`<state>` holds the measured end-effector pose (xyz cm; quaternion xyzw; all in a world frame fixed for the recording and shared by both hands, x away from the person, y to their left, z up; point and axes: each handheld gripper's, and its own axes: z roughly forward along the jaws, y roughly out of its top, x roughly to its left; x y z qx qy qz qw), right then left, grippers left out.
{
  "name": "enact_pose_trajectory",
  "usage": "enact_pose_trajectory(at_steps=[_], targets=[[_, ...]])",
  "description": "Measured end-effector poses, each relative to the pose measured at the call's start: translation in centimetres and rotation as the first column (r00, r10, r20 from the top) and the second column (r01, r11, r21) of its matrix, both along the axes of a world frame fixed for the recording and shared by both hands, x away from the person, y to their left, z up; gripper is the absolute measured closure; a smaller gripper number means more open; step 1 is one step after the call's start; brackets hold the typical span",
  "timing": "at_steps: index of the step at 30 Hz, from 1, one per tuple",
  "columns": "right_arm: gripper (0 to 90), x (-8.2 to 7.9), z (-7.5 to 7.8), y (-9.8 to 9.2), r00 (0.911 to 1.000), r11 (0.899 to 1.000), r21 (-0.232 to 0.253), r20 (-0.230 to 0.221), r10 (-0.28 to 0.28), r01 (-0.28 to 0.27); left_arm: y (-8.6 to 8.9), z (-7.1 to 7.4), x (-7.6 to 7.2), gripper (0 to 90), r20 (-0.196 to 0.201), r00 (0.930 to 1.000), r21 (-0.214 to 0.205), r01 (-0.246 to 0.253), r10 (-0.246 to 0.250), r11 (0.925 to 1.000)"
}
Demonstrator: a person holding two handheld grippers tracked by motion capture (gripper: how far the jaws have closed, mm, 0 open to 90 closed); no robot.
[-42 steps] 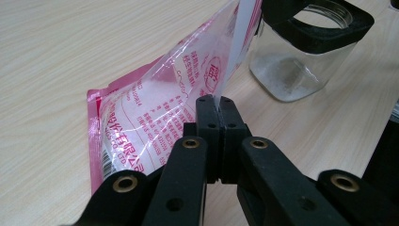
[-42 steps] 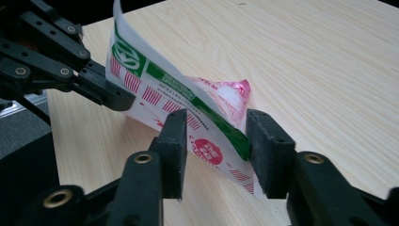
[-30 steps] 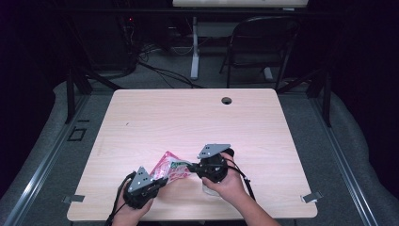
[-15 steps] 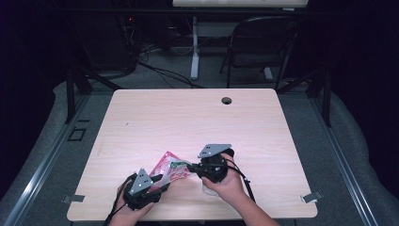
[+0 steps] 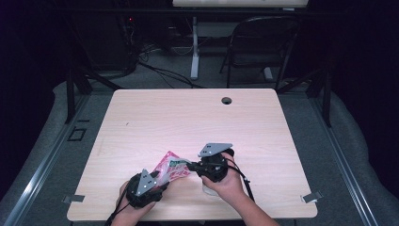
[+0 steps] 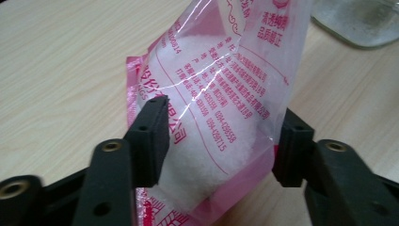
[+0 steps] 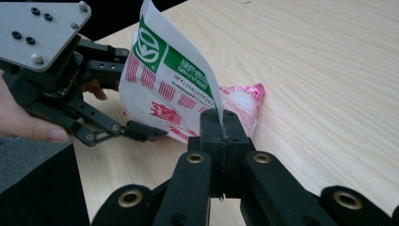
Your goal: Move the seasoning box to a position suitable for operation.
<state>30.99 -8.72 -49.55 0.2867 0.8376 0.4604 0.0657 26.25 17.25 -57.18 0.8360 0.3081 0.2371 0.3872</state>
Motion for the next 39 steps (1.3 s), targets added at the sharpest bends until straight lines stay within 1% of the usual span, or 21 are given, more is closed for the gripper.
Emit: enact_pose_trajectory(at_steps=[2,5,7,11,13,16,17,20,22,25,28,30,31,32,34,36,37,38,39], targets=[[90.0,-0.1,0.1,0.0,0.9999,1.000,0.014,0.009,-0.008,0.008,-0.1,0.0,0.0,53.7,0.008,0.9999,-0.004,0.007,-0.007,1.0000],[90.0,-0.2,0.5,0.0,0.9997,0.999,0.031,0.021,-0.007,0.006,-0.5,0.2,-0.3,62.4,0.043,0.9990,0.019,0.014,-0.015,0.9997],[90.0,-0.3,0.8,0.0,0.9993,0.999,0.035,0.038,-0.008,0.007,-0.8,0.3,-0.5,66.7,0.062,0.9979,0.027,0.014,-0.016,0.9995],[90.0,-0.5,1.0,0.0,0.9986,0.999,0.047,0.051,-0.012,0.010,-1.0,0.4,-0.6,70.2,0.063,0.9980,0.014,0.010,-0.011,0.9999],[90.0,-0.5,1.2,0.1,0.9983,0.998,0.054,0.056,-0.015,0.012,-1.0,0.6,-0.6,72.1,0.064,0.9979,0.015,0.009,-0.010,0.9998],[90.0,-0.4,1.7,0.3,0.9975,0.999,0.047,0.071,-0.008,0.004,-0.9,0.9,-0.6,74.5,0.047,0.9989,-0.018,0.009,-0.008,0.9998],[90.0,-0.4,2.0,0.5,0.9970,0.999,0.045,0.077,-0.006,0.002,-0.9,1.0,-0.6,75.2,0.043,0.9991,-0.037,0.009,-0.007,0.9993],[90.0,-0.4,2.9,0.9,0.9950,0.998,0.055,0.100,-0.002,-0.003,-0.7,1.7,-0.7,76.9,0.032,0.9995,-0.079,0.009,-0.007,0.9968],[90.0,-0.3,3.6,1.2,0.9926,0.999,0.053,0.121,0.000,-0.006,-0.6,2.2,-0.9,78.1,0.021,0.9997,-0.109,0.013,-0.011,0.9939],[90.0,-0.4,4.8,1.5,0.9895,0.999,0.051,0.145,0.005,-0.012,-0.4,2.8,-1.2,78.9,0.020,0.9995,-0.151,0.027,-0.024,0.9882],[90.0,-0.4,5.6,1.6,0.9876,0.998,0.055,0.157,0.011,-0.020,-0.4,3.0,-1.5,78.7,0.015,0.9988,-0.168,0.048,-0.046,0.9846],[90.0,-0.3,5.6,1.8,0.9883,0.999,0.047,0.151,0.021,-0.028,-0.4,2.7,-1.4,75.0,0.002,0.9987,-0.166,0.051,-0.052,0.9848],[90.0,-0.3,5.4,1.9,0.9885,0.999,0.038,0.149,0.027,-0.033,-0.4,2.4,-1.3,70.5,-0.008,0.9984,-0.167,0.054,-0.056,0.9844],[90.0,-0.4,5.2,2.0,0.9884,0.998,0.041,0.148,0.034,-0.041,-0.4,2.1,-1.1,64.1,-0.022,0.9977,-0.163,0.060,-0.064,0.9848],[90.0,-0.7,5.0,2.1,0.9868,0.998,0.029,0.155,0.046,-0.051,-0.4,1.4,-0.6,52.8,-0.050,0.9971,-0.162,0.049,-0.058,0.9856],[90.0,-0.8,4.9,2.0,0.9852,0.998,0.027,0.164,0.049,-0.054,-0.4,0.6,0.2,42.8,-0.104,0.9921,-0.186,0.049,-0.069,0.9814],[90.0,-0.8,4.8,2.0,0.9858,0.998,0.035,0.160,0.051,-0.057,-0.4,0.3,0.4,40.9,-0.108,0.9922,-0.180,0.043,-0.063,0.9828],[90.0,-0.8,4.8,1.8,0.9859,0.998,0.038,0.159,0.053,-0.059,-0.5,0.0,0.6,38.1,-0.121,0.9901,-0.197,0.046,-0.071,0.9794],[90.0,-0.8,4.8,1.7,0.9859,0.997,0.034,0.158,0.056,-0.062,-0.5,-0.3,0.9,37.3,-0.147,0.9860,-0.206,0.048,-0.080,0.9773]])
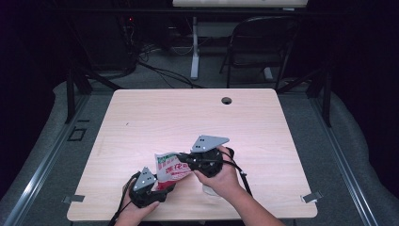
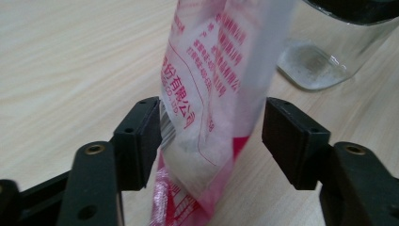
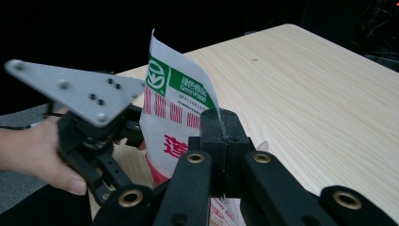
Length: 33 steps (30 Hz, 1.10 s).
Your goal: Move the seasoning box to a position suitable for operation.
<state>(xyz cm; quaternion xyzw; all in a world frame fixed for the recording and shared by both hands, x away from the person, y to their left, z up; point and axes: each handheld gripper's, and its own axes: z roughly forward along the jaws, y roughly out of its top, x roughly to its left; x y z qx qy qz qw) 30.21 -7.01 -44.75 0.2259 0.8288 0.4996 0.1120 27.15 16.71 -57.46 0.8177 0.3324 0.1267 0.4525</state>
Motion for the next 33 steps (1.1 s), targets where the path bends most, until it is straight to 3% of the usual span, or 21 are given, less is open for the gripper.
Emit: enact_pose_trajectory(at_steps=[5,9,17,21,26,33], targets=[[90.0,-0.1,-0.2,-0.4,0.9999,1.000,0.010,0.003,0.010,-0.010,-0.2,-1.0,0.8,33.1,-0.031,0.9995,0.018,-0.001,0.001,0.9998],[90.0,-0.2,-0.4,-0.7,1.0000,0.999,0.031,-0.004,0.008,-0.008,-0.4,-1.1,1.4,32.6,-0.042,0.9990,0.004,-0.015,0.015,0.9999],[90.0,-0.3,-0.6,-1.0,1.0000,0.999,0.040,-0.004,0.008,-0.008,-0.3,-1.3,2.4,32.0,-0.126,0.9920,-0.053,-0.012,0.005,0.9985],[90.0,-0.4,-0.8,-1.3,0.9999,0.999,0.047,-0.007,0.007,-0.007,-0.4,-1.3,2.4,32.1,-0.137,0.9906,-0.047,-0.014,0.008,0.9988],[90.0,-0.6,-0.9,-1.3,1.0000,0.998,0.055,-0.002,0.007,-0.007,-0.6,-1.5,3.0,28.5,-0.189,0.9819,-0.030,-0.023,0.017,0.9993],[90.0,-0.5,-0.9,-1.1,1.0000,0.998,0.064,0.001,0.004,-0.004,-1.3,-1.4,3.0,28.0,-0.147,0.9889,0.034,-0.021,0.026,0.9992]])
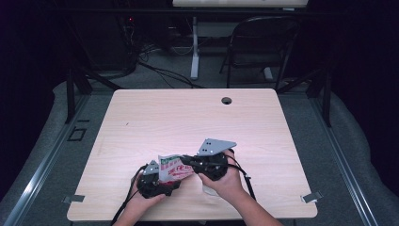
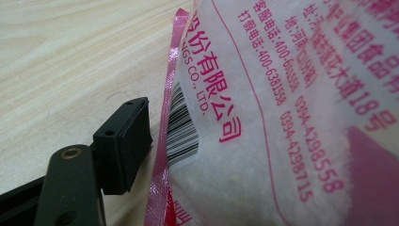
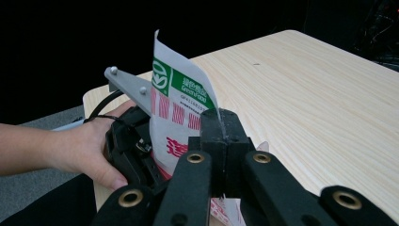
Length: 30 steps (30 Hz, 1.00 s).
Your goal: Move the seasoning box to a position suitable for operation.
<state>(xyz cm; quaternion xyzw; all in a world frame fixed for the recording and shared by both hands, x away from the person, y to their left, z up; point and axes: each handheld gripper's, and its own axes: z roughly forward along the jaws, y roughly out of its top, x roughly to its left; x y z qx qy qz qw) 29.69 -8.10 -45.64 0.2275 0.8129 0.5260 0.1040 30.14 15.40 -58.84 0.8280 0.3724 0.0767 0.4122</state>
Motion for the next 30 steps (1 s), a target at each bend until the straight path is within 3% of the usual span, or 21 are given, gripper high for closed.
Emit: enact_pose_trajectory(at_steps=[5,16,30], targets=[[90.0,0.00,0.10,0.11,1.0000,1.000,-0.007,0.005,-0.004,0.004,-0.22,0.05,-0.07,30.7,0.024,0.9997,0.038,-0.006,0.005,0.9993],[90.0,-0.09,0.00,0.10,1.0000,1.000,-0.006,0.008,-0.006,0.006,-0.33,0.09,-0.29,49.7,0.046,0.9990,0.040,-0.003,0.001,0.9992],[90.0,-0.04,-0.16,-0.28,1.0000,1.000,-0.004,0.003,-0.008,0.008,-0.63,0.16,-0.65,57.0,0.084,0.9962,0.074,-0.027,0.021,0.9969]])
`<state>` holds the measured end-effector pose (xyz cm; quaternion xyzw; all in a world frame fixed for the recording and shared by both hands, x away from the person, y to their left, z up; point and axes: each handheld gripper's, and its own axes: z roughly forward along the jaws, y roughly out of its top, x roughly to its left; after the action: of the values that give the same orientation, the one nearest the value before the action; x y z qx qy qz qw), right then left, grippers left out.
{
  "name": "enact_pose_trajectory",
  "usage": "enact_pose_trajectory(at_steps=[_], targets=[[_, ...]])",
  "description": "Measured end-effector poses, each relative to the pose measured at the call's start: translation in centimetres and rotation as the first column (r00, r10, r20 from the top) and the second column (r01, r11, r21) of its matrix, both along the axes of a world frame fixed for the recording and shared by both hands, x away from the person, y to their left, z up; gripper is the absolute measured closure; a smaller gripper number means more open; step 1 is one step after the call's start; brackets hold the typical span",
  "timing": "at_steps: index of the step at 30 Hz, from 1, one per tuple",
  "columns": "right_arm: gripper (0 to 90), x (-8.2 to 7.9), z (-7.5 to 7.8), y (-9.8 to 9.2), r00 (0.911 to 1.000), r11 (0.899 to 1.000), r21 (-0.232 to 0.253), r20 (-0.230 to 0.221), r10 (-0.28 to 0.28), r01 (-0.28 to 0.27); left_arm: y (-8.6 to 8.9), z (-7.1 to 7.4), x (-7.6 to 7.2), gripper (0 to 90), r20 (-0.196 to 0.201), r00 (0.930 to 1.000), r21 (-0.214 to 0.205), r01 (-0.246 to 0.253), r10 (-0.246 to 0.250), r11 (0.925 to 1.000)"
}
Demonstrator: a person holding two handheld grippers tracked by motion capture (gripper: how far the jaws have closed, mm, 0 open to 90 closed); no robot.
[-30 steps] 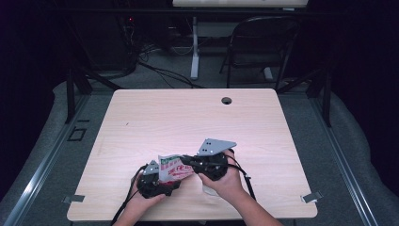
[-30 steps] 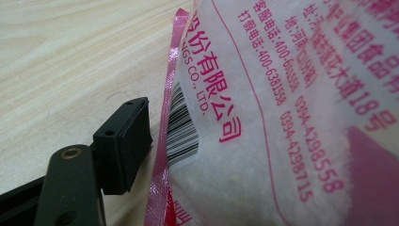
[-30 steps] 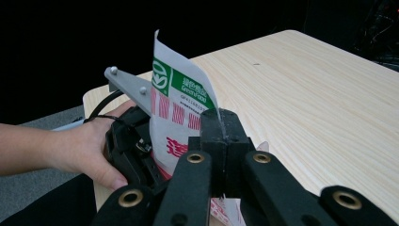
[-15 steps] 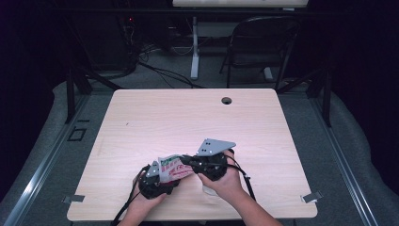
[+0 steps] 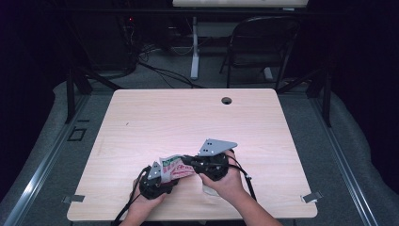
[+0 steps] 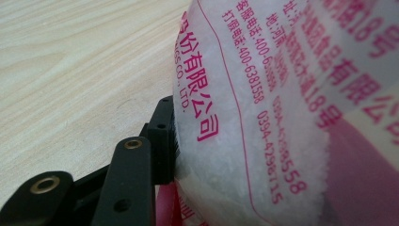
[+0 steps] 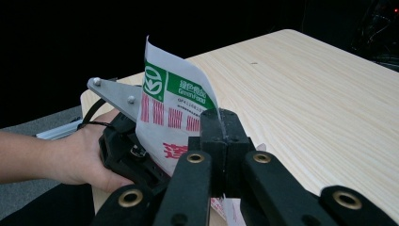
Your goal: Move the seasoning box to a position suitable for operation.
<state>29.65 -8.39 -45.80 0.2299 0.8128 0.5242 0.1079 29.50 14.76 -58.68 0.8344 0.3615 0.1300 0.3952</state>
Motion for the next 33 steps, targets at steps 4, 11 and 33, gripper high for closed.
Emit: enact_pose_trajectory(at_steps=[4,11,33], targets=[[90.0,0.0,-0.1,-0.2,1.0000,1.000,0.003,-0.001,-0.001,0.001,0.0,0.0,0.0,57.6,0.005,1.0000,0.008,0.002,-0.002,1.0000],[90.0,0.0,-0.2,-0.6,0.9999,1.000,0.005,-0.006,-0.008,0.008,-0.2,0.2,-0.1,58.3,0.036,0.9993,0.037,-0.005,0.004,0.9993],[90.0,0.0,-0.5,-1.1,0.9997,0.999,0.028,-0.018,-0.018,0.018,-0.3,0.1,1.4,37.7,-0.004,0.9998,-0.050,0.021,-0.021,0.9985]])
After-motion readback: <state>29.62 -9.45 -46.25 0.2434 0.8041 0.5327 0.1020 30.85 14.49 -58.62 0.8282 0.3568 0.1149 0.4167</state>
